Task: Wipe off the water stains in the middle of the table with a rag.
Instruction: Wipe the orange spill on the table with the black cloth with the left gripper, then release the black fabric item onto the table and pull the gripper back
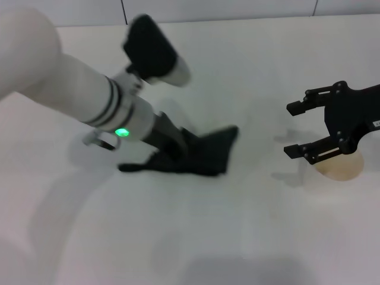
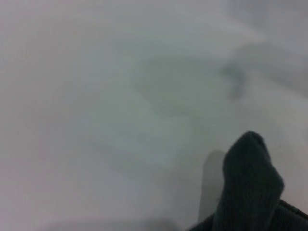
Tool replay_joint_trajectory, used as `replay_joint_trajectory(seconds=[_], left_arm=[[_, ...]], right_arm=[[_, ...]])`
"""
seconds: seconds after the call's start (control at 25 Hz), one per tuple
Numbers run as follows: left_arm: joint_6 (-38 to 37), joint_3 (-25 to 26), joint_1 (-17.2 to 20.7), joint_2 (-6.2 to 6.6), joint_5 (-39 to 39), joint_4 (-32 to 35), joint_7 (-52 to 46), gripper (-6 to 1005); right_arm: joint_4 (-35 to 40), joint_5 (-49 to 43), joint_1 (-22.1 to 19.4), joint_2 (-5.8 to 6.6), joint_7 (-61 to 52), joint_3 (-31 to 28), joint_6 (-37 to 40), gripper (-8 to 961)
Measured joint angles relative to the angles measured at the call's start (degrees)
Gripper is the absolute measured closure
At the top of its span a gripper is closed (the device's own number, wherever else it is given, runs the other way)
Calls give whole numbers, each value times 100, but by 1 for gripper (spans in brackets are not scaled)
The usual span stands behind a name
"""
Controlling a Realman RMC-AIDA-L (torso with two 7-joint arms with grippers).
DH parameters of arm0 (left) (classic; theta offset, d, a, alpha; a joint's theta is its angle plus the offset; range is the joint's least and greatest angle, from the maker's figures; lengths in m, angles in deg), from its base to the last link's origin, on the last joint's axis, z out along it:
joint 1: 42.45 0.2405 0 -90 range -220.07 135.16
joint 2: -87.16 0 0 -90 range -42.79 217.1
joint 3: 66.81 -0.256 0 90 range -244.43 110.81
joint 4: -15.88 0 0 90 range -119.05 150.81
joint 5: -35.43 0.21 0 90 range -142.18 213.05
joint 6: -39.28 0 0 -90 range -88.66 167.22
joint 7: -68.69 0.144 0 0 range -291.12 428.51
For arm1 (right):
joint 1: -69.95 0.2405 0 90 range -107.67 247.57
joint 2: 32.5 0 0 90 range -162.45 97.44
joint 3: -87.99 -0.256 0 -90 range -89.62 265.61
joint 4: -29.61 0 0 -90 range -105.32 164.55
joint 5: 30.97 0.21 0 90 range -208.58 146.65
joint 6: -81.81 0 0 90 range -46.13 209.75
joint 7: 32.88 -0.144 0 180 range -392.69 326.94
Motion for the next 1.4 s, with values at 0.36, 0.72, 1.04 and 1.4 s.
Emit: replay_joint_trajectory(seconds=[0.36, 0.72, 1.04, 1.4], left_arm=[[-306, 613, 89, -2, 317, 57, 241, 931], [-1135, 98, 321, 2, -299, 668, 515, 931], [-1166, 340, 609, 18, -64, 962, 536, 931], [-187, 1149, 650, 23, 779, 547, 404, 931]], right_arm=[[13, -1, 17, 10, -29, -150, 35, 126], [139, -6, 25, 13, -107, -295, 66, 126], [157, 4, 27, 12, -133, -314, 88, 126], [184, 88, 6, 7, -133, -439, 95, 126]])
